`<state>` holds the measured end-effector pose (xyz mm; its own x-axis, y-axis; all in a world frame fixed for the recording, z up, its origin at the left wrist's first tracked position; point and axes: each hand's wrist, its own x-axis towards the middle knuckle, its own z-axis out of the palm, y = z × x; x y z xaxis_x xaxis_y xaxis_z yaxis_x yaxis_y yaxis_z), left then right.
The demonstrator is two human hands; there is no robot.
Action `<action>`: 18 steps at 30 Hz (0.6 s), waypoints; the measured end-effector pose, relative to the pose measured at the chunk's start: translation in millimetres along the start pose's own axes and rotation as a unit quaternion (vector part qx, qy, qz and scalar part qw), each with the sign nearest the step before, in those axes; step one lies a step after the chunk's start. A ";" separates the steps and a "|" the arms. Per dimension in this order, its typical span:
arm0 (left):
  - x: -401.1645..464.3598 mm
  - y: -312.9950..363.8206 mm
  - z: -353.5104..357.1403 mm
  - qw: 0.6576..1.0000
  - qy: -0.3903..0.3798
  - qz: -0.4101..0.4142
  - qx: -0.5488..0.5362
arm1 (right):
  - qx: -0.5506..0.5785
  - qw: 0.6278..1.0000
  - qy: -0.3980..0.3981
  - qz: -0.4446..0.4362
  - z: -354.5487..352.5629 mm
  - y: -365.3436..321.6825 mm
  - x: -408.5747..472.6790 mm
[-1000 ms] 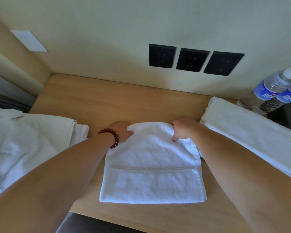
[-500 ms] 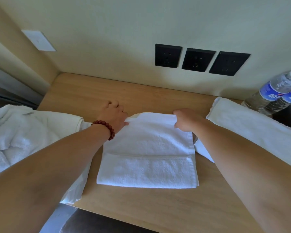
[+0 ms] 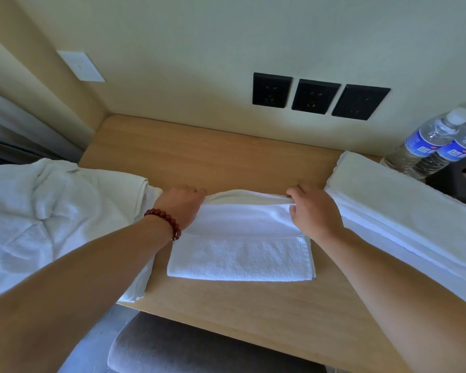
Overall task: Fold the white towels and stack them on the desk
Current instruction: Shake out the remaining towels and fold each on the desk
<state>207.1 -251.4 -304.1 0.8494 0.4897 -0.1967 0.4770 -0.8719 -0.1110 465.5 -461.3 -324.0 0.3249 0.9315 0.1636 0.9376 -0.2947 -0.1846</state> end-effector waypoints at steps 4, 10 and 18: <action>-42.6 13.2 11.9 0.999 0.006 0.038 -0.002 | 0.014 0.999 0.048 -0.019 -9.3 -16.2 -44.0; -95.3 41.3 32.0 0.997 -0.021 0.074 -0.001 | 0.002 1.000 0.008 -0.027 8.7 -30.6 -110.0; -126.7 52.2 53.3 0.997 -0.065 0.051 -0.005 | -0.047 0.997 -0.055 -0.041 32.0 -35.9 -168.5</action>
<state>112.3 -358.9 -336.9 0.8581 0.3932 -0.3304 0.3916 -0.9171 -0.0744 373.1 -600.9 -376.0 0.2359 0.9695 0.0658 0.9697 -0.2304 -0.0817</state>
